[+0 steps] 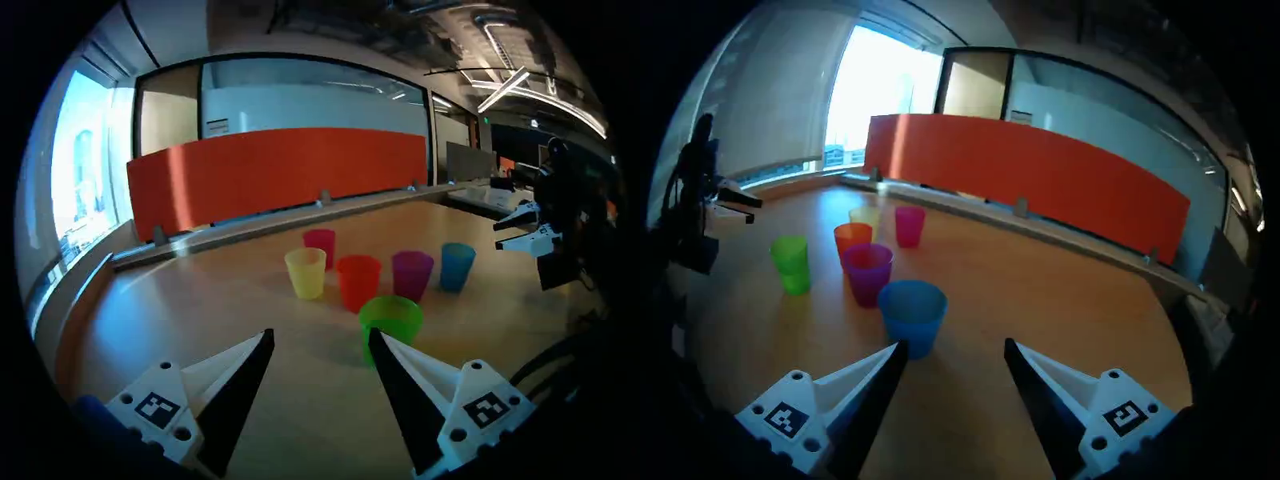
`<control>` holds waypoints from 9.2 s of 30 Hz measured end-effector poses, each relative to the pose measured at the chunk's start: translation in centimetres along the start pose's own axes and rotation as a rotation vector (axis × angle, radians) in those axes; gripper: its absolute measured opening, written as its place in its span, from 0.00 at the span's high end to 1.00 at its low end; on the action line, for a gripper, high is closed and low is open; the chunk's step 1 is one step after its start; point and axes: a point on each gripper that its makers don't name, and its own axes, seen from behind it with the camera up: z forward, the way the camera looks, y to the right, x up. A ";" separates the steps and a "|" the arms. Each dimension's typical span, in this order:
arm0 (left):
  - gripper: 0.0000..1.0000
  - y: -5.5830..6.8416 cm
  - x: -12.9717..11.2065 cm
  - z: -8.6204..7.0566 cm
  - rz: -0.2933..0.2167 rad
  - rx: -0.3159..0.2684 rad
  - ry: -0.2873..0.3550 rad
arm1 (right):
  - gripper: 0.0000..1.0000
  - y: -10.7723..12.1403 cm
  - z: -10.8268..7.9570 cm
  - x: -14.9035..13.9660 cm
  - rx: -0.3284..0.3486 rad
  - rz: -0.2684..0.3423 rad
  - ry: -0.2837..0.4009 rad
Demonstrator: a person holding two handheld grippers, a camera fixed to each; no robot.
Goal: Pour water
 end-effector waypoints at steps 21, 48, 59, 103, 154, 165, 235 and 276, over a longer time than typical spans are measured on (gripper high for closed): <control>0.13 -4.9 5.6 -2.3 -0.050 0.296 0.247 | 0.07 7.8 -2.2 6.0 -0.361 0.135 0.280; 0.13 -8.3 5.6 -3.1 -0.115 0.497 0.352 | 0.05 9.4 -2.1 9.1 -0.426 0.244 0.319; 0.13 -8.0 4.1 -1.9 -0.125 0.496 0.363 | 0.00 8.8 -2.0 11.1 -0.450 0.237 0.313; 0.13 -9.2 1.2 1.9 -0.137 0.492 0.330 | 0.00 9.1 -1.9 9.8 -0.485 0.238 0.275; 0.07 -9.2 0.0 2.7 -0.144 0.486 0.293 | 0.00 8.2 0.2 8.2 -0.407 0.194 0.437; 0.07 -9.3 0.0 2.7 -0.144 0.486 0.293 | 0.00 8.2 2.4 5.8 -0.382 0.213 0.420; 0.07 -9.3 -0.1 2.6 -0.144 0.486 0.293 | 0.00 7.6 4.6 3.1 -0.352 0.234 0.368; 0.07 -9.6 0.7 2.4 -0.143 0.484 0.290 | 0.00 7.6 4.7 3.0 -0.352 0.234 0.368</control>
